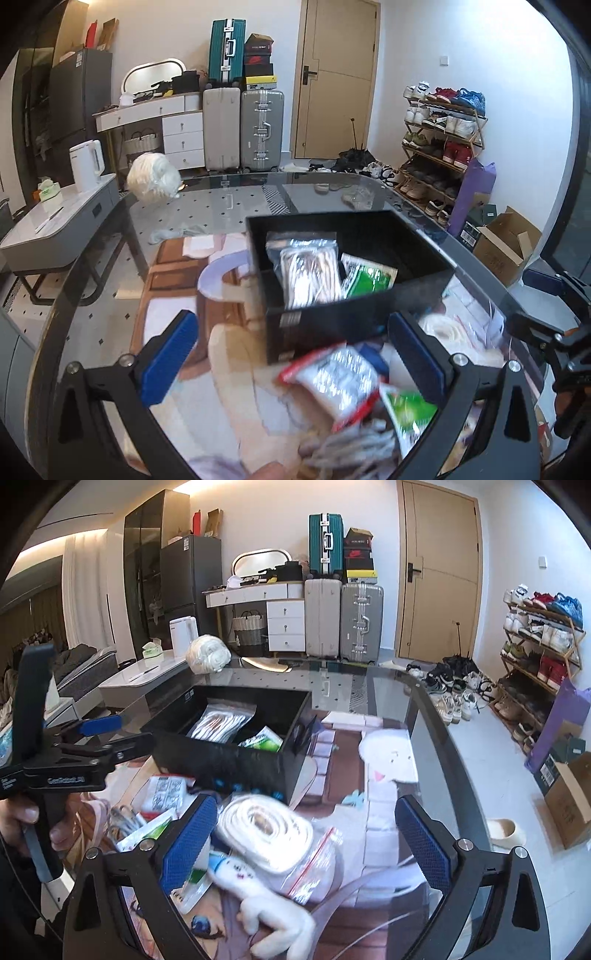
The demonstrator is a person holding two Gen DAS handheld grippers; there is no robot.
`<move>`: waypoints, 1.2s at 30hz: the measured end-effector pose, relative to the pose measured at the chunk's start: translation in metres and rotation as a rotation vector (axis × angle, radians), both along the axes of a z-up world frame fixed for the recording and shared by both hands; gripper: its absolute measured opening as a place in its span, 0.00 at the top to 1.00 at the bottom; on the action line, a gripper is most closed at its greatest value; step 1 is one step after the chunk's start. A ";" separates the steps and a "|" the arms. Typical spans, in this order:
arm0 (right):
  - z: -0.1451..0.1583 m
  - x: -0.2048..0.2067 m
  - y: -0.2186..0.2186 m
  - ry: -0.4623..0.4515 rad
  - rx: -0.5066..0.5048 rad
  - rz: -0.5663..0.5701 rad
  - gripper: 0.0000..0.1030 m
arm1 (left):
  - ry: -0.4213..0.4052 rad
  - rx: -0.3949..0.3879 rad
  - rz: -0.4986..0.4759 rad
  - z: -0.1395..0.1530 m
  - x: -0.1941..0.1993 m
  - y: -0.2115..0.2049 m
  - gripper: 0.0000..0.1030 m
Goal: Organize soft objects
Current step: 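Grasp the white plush toy with the right tool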
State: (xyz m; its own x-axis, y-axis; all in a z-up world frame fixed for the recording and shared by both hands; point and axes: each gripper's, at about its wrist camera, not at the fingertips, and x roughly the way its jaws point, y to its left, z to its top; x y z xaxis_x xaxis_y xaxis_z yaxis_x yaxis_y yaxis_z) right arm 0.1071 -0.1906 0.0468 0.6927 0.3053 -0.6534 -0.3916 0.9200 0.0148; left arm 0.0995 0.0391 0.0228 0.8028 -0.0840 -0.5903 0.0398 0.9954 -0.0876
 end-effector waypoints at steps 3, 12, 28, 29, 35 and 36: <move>-0.005 -0.006 0.004 0.013 -0.008 0.016 0.03 | 0.007 -0.010 0.006 -0.002 -0.016 0.004 0.00; -0.012 -0.019 0.003 0.015 -0.018 0.007 0.00 | 0.004 -0.005 0.000 -0.009 -0.048 0.013 0.00; -0.035 -0.032 -0.003 0.074 -0.004 0.024 0.00 | 0.065 0.031 -0.011 -0.034 -0.070 0.006 0.00; -0.037 -0.032 -0.003 0.080 -0.004 0.024 0.00 | 0.069 0.033 -0.010 -0.036 -0.069 0.006 0.00; -0.047 -0.027 -0.007 0.132 0.036 0.017 0.00 | 0.085 0.033 -0.024 -0.041 -0.067 0.002 0.00; -0.050 -0.026 -0.007 0.142 0.029 0.014 0.00 | 0.088 0.034 -0.025 -0.042 -0.066 0.001 0.00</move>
State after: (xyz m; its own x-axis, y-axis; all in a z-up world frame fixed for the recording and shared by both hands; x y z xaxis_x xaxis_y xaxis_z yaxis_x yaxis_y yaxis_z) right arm 0.0814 -0.1981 -0.0034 0.5893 0.3343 -0.7355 -0.3960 0.9130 0.0977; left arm 0.0331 0.0405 -0.0191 0.7455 -0.0822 -0.6614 0.0584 0.9966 -0.0580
